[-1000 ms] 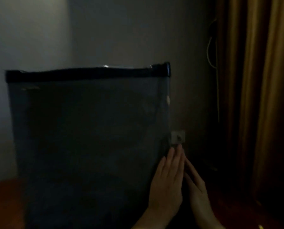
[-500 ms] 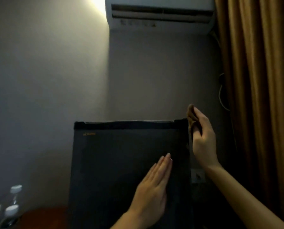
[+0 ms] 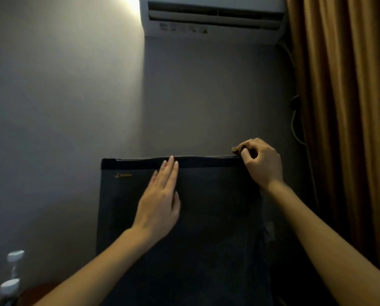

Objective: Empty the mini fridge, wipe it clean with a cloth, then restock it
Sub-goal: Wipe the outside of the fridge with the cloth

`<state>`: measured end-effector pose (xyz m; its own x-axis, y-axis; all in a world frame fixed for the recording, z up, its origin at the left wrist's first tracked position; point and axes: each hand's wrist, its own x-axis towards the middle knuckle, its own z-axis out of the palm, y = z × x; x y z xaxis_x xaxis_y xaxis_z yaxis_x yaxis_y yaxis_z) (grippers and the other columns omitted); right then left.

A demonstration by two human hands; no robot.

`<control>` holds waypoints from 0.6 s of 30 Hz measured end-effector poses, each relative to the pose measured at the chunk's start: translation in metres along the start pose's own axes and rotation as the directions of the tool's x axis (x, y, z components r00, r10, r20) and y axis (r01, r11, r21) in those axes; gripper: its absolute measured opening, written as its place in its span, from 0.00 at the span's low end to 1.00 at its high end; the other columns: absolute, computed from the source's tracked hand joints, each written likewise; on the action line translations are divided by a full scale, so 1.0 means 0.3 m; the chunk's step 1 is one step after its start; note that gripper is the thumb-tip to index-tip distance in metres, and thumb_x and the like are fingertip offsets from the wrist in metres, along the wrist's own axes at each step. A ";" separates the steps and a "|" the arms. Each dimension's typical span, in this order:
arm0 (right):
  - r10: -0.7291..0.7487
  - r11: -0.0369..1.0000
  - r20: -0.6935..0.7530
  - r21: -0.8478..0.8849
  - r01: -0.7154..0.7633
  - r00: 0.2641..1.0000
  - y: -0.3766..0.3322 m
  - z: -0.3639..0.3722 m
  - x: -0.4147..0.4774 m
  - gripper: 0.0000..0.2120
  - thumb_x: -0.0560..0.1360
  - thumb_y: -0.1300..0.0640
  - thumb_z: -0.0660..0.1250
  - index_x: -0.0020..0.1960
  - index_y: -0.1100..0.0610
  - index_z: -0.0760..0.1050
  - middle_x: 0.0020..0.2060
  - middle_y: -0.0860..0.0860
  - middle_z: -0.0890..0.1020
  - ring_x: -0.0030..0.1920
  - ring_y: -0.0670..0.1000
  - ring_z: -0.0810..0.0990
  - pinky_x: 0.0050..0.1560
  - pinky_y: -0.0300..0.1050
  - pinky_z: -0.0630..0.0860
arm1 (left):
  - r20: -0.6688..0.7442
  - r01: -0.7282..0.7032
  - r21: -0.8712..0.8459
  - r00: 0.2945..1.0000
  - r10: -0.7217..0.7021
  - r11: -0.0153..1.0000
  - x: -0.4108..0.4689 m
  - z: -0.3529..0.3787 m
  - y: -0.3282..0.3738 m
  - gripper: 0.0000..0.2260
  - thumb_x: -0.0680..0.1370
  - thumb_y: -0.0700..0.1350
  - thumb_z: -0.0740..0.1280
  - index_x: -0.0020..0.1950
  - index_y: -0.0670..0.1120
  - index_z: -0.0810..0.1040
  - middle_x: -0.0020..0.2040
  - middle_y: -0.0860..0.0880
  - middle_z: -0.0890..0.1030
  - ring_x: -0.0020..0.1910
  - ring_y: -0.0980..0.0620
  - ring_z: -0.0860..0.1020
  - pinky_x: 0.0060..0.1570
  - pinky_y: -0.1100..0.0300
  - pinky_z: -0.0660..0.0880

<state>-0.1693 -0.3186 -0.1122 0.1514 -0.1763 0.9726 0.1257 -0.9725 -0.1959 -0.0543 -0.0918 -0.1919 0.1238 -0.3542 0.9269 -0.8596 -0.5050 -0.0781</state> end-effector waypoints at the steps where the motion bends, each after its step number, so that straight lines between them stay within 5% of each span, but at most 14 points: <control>1: -0.011 1.000 -0.017 -0.005 0.011 1.000 0.000 0.006 0.000 0.10 0.77 0.57 0.63 0.40 0.42 0.75 0.43 0.43 0.79 0.46 0.47 0.78 0.48 0.49 0.77 | -0.049 -0.014 0.011 0.999 0.014 1.000 0.029 0.005 -0.022 0.29 0.80 0.43 0.59 0.78 0.45 0.51 0.79 0.49 0.51 0.78 0.54 0.49 0.76 0.53 0.53; 5: -0.078 0.997 -0.078 -0.032 0.076 0.994 0.034 0.038 0.008 0.09 0.74 0.52 0.59 0.41 0.47 0.78 0.42 0.43 0.80 0.46 0.45 0.79 0.50 0.51 0.77 | -0.219 -0.047 0.006 0.975 0.047 0.999 0.107 0.035 -0.110 0.21 0.81 0.48 0.55 0.72 0.44 0.69 0.70 0.48 0.73 0.72 0.50 0.67 0.76 0.48 0.53; 8: -0.114 0.993 -0.092 -0.041 0.111 0.989 0.049 0.042 0.019 0.12 0.73 0.52 0.58 0.44 0.53 0.80 0.42 0.46 0.80 0.46 0.47 0.79 0.49 0.54 0.77 | -0.276 -0.107 -0.081 0.958 0.081 0.991 0.136 0.043 -0.152 0.19 0.80 0.46 0.57 0.68 0.43 0.74 0.63 0.48 0.76 0.64 0.50 0.73 0.74 0.50 0.59; 14: 0.003 0.995 0.053 -0.099 0.002 0.999 0.001 0.010 0.018 0.10 0.75 0.56 0.58 0.48 0.53 0.78 0.45 0.48 0.78 0.47 0.50 0.77 0.47 0.48 0.74 | -0.183 -0.048 -0.153 0.983 0.019 0.987 0.154 0.043 -0.151 0.18 0.78 0.41 0.59 0.67 0.40 0.75 0.62 0.41 0.75 0.64 0.43 0.72 0.69 0.48 0.66; 18: 0.137 0.975 0.234 -0.206 -0.088 0.963 -0.082 -0.043 0.028 0.15 0.76 0.55 0.58 0.59 0.51 0.77 0.56 0.45 0.78 0.59 0.46 0.75 0.62 0.36 0.69 | -0.016 0.012 -0.200 1.000 -0.016 0.980 0.172 -0.026 -0.150 0.19 0.77 0.41 0.59 0.67 0.44 0.74 0.62 0.43 0.74 0.64 0.43 0.71 0.70 0.53 0.62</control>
<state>-0.1838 -0.2982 -0.0974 0.3926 -0.2669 0.8801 -0.0931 -0.9636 -0.2507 -0.0130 -0.0811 -0.1377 0.1294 -0.3335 0.9338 -0.9398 -0.3416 0.0082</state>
